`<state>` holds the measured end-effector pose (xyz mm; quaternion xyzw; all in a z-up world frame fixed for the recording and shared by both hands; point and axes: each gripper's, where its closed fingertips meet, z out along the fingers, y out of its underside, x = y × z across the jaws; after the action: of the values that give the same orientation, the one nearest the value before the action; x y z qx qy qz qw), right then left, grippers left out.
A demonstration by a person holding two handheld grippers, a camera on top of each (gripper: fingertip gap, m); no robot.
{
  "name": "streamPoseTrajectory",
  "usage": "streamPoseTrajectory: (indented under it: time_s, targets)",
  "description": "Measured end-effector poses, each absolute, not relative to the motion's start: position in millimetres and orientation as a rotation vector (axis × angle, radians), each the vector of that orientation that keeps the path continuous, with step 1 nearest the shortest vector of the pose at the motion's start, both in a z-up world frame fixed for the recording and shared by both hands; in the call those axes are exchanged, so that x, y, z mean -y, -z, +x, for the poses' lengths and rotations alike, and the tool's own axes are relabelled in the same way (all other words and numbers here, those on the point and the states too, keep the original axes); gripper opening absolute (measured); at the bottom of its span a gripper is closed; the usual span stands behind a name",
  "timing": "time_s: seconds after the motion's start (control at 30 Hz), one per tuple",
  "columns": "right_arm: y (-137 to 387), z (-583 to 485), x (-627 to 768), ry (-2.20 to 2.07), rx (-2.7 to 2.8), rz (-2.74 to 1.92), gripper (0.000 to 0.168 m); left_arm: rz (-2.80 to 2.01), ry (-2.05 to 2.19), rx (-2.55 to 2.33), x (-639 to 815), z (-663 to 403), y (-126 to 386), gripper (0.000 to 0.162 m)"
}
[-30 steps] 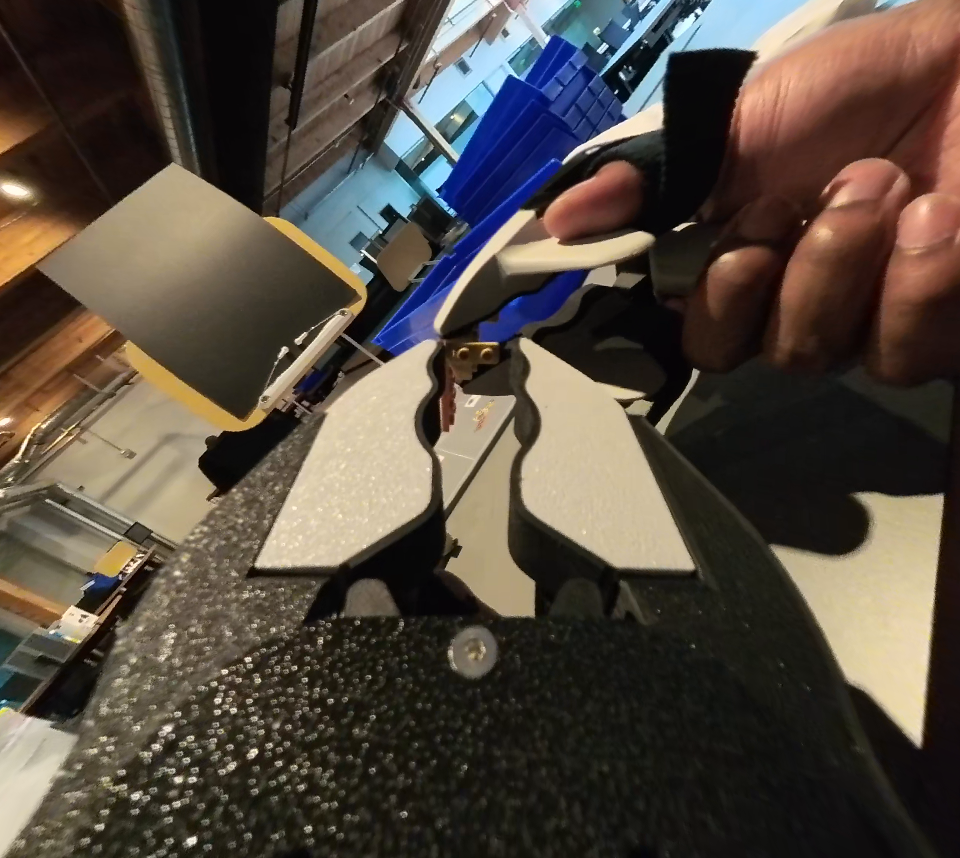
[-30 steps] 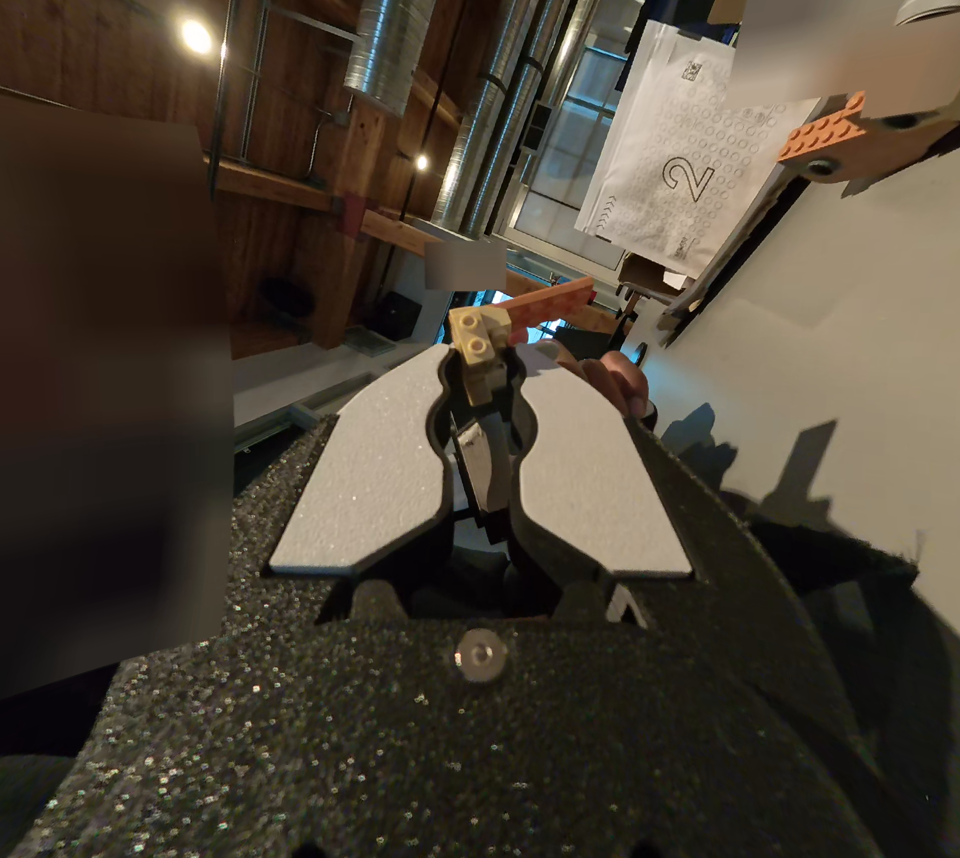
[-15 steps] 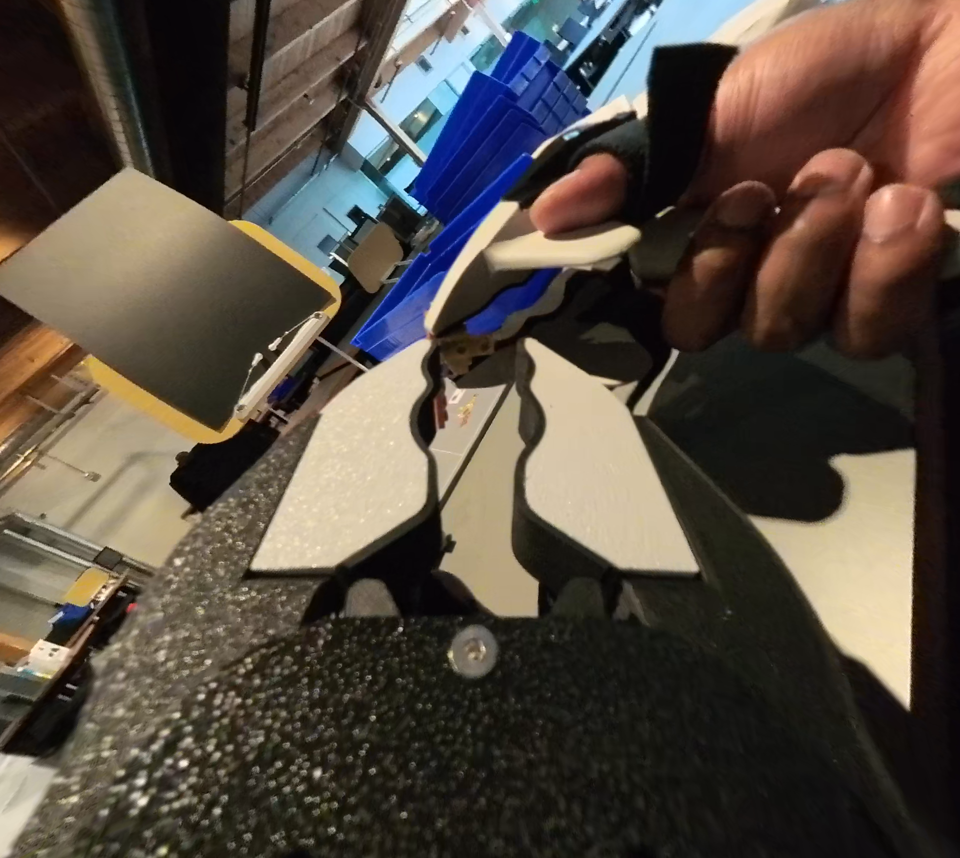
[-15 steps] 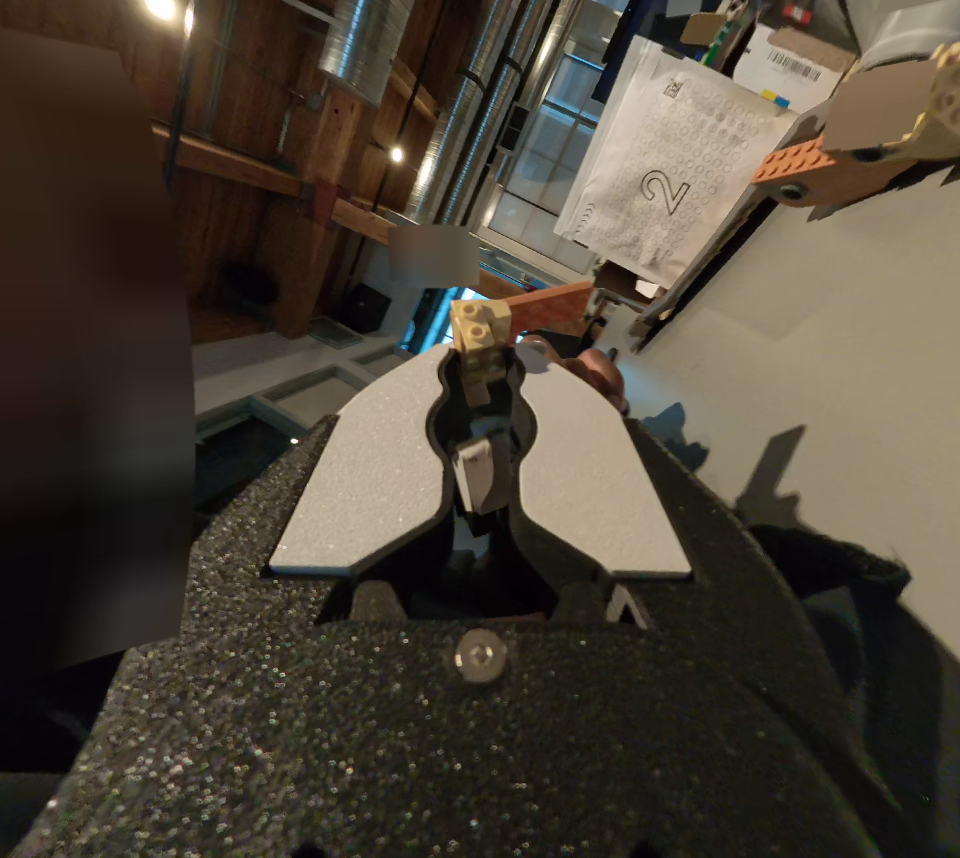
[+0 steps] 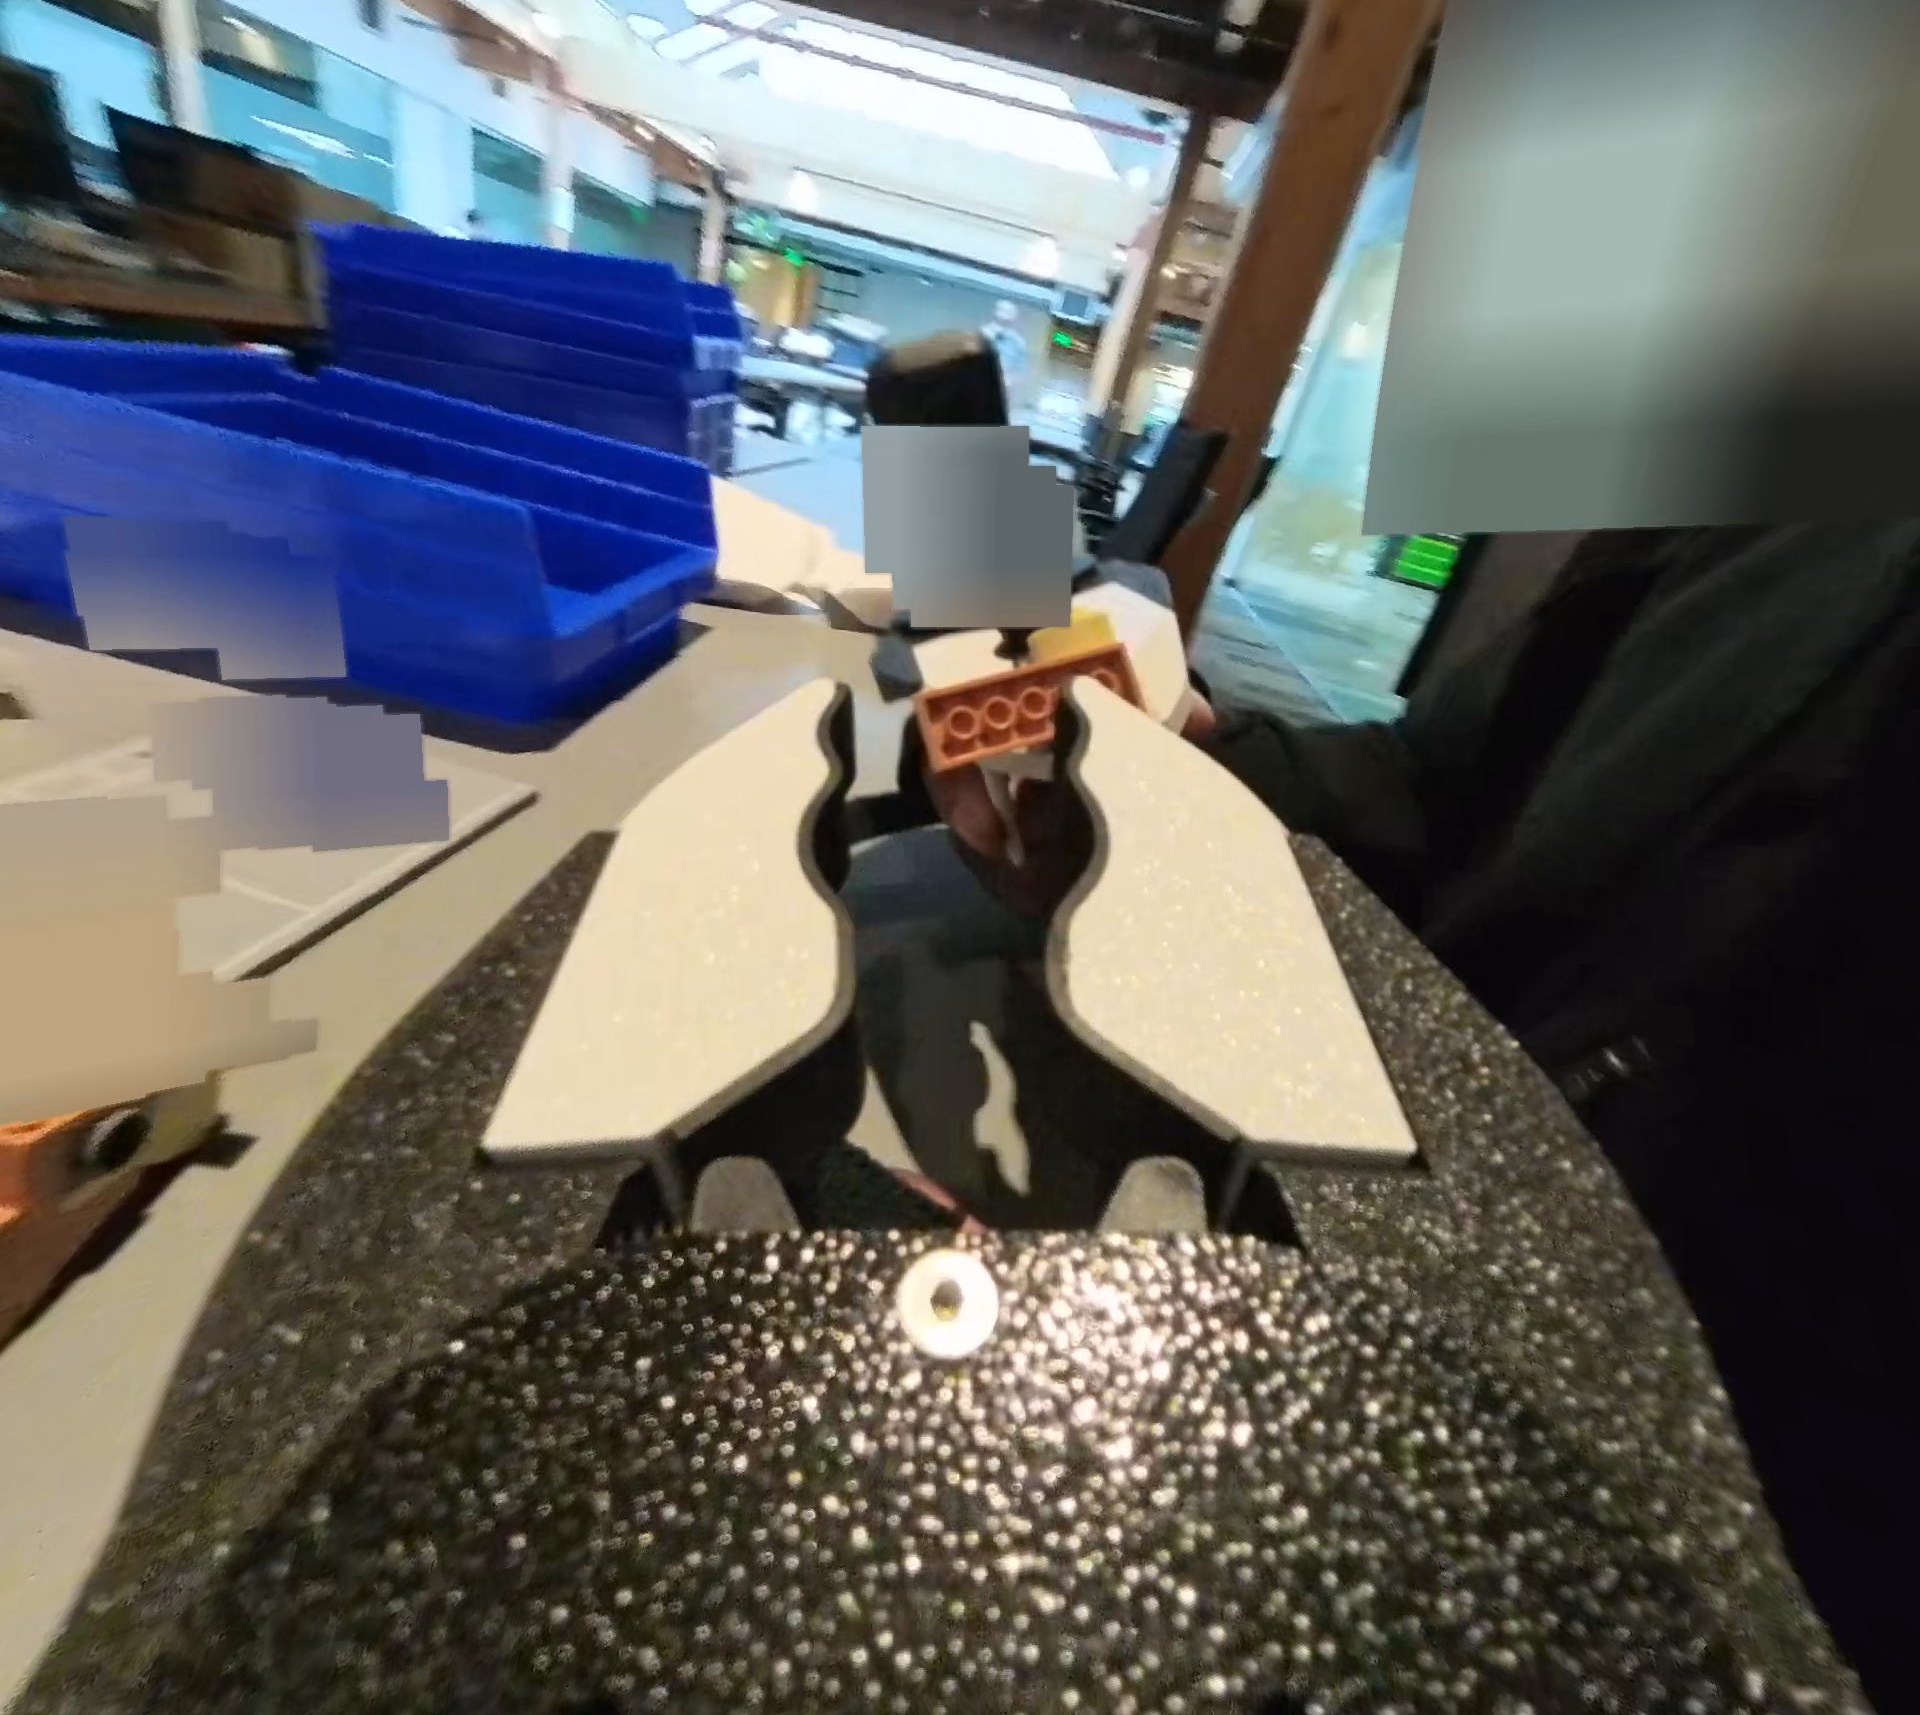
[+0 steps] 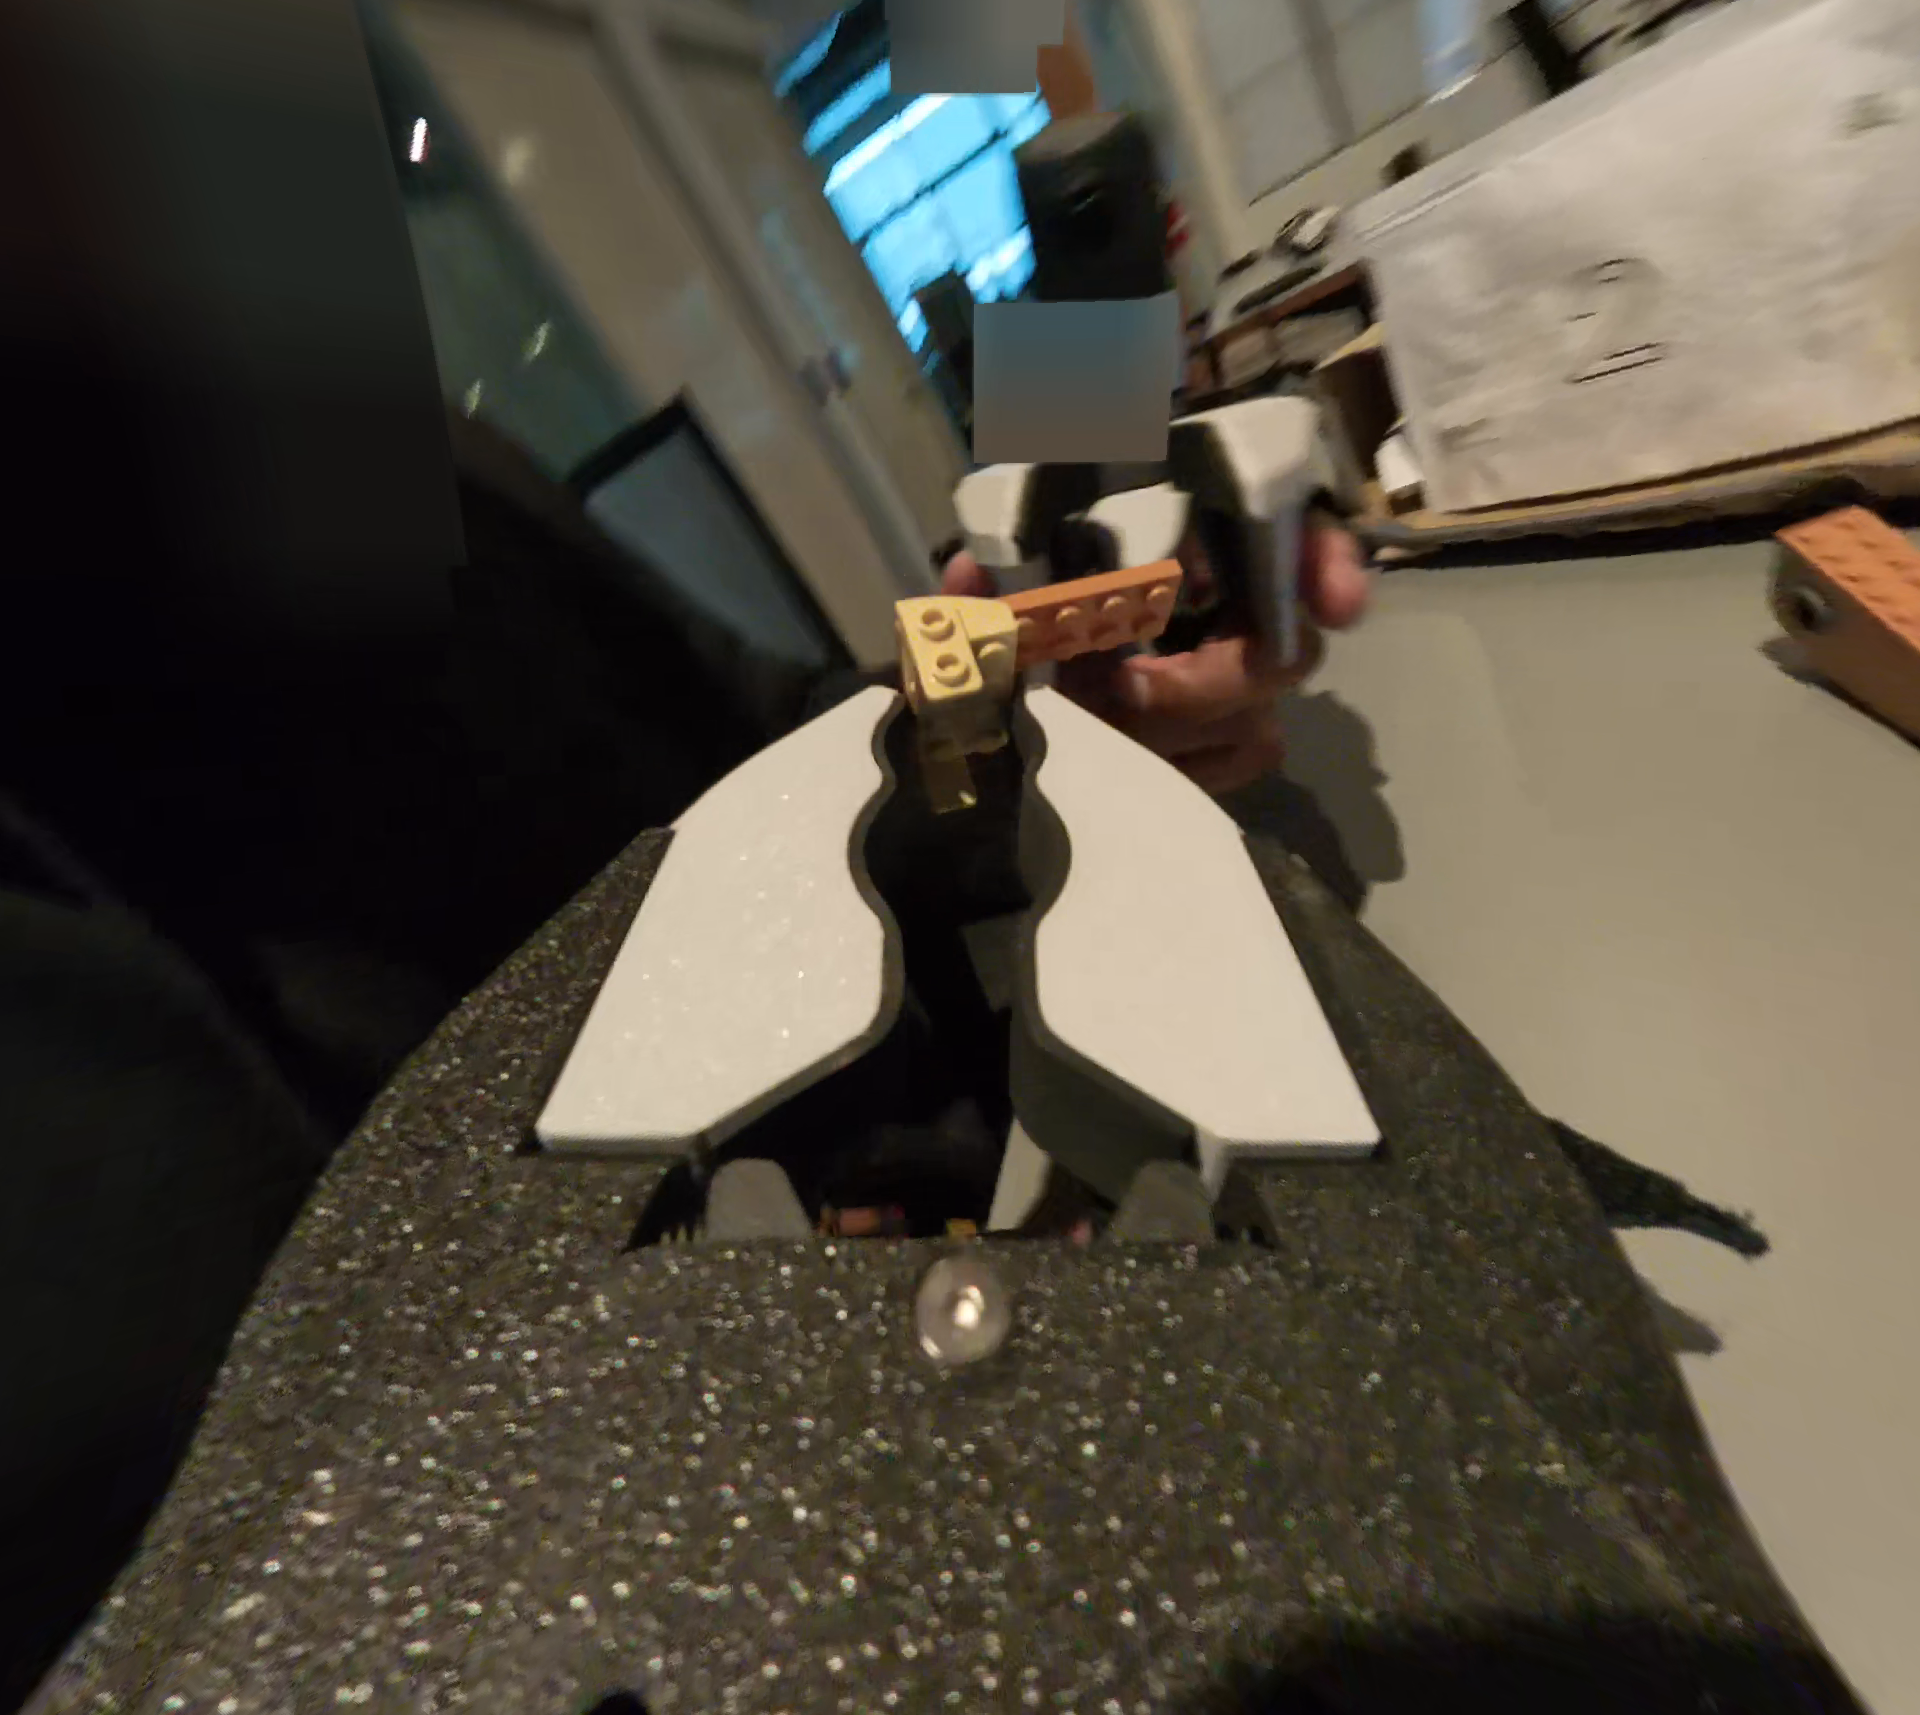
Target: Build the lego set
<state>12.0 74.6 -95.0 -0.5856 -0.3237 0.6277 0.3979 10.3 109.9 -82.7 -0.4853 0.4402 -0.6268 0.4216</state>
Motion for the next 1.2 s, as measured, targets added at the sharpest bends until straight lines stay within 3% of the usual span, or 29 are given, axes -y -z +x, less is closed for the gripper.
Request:
streamPoseTrajectory:
  time_s: [0.37, 0.57, 0.83, 0.97, 1.2]
  targets:
    - [114.4, 9.1, -45.2, -1.487, 1.379, -1.459, 0.018, -0.979, 1.787, -1.525, -66.8, 8.5, 103.4, 0.039]
    - [120.3, 10.2, -39.8, -1.456, 1.506, -1.423, 0.018, -0.922, 1.745, -1.59, -57.1, 12.1, 108.5, 0.012]
    - [121.3, 16.7, -62.7, -1.361, 1.362, -1.481, 0.02, -0.83, 1.628, -1.44, -65.8, 8.0, 97.0, 0.004]
    - [122.6, 24.8, -81.1, -1.191, 1.24, -1.528, 0.03, -0.86, 1.443, -1.371, -77.2, 11.0, 98.1, 0.004]
    - [75.9, 39.8, -95.0, -1.096, 0.908, -1.411, 0.026, -0.907, 1.323, -1.107, -100.7, 7.9, 84.4, 0.004]
